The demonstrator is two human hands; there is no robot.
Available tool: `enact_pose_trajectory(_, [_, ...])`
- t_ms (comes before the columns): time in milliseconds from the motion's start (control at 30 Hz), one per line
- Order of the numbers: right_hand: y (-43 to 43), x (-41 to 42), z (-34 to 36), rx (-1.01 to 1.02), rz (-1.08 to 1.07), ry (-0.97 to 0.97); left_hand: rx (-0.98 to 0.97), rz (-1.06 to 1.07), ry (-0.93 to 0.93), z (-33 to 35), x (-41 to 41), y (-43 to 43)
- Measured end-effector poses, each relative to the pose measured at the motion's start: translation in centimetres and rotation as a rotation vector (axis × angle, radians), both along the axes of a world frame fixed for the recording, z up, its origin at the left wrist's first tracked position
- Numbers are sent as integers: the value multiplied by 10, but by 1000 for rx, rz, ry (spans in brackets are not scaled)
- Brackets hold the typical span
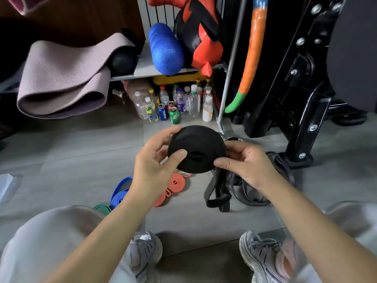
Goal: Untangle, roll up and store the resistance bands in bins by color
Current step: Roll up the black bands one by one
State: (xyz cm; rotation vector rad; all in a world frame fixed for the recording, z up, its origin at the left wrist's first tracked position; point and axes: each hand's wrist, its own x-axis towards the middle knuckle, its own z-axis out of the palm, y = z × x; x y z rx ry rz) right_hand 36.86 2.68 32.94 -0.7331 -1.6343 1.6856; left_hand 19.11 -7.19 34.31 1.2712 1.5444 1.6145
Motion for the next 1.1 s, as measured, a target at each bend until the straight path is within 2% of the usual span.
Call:
enact_pose_trajectory(100, [-1,1,0,41,-6,-50,-79,-113,-19,0,-3,2])
enact_pose_trajectory(167, [0,4,1,95,16,-130,-175,-137,128,-2,-6,4])
enact_pose_trajectory(233, [1,6,-2,183,29,-257,-257,-85,435,-3,-8,4])
enact_pose_trajectory(333, [-1,4,-8,283,55,-437,-170,-159,990,-10,-4,2])
enact_pose_trajectory(400, [-1,5,-9,344,66,-481,-110,-200,1192,-17,-2,2])
enact_pose_trajectory(433, [-2,6,-9,362,74,-489,-106,-210,1209,-19,-1,3])
enact_pose_trajectory(600, [-4,6,-3,315,37,-423,-103,-213,1047,-21,-4,5])
enact_pose_trajectory(833, [1,10,12,108,-51,-183,-38,6,442,-8,-5,4])
enact_pose_trajectory(1000, [-2,7,16,66,-63,-49,-21,56,115,-3,3,5])
enact_pose_trajectory(1100, [-3,5,13,60,-98,-46,-43,27,55,-2,6,6])
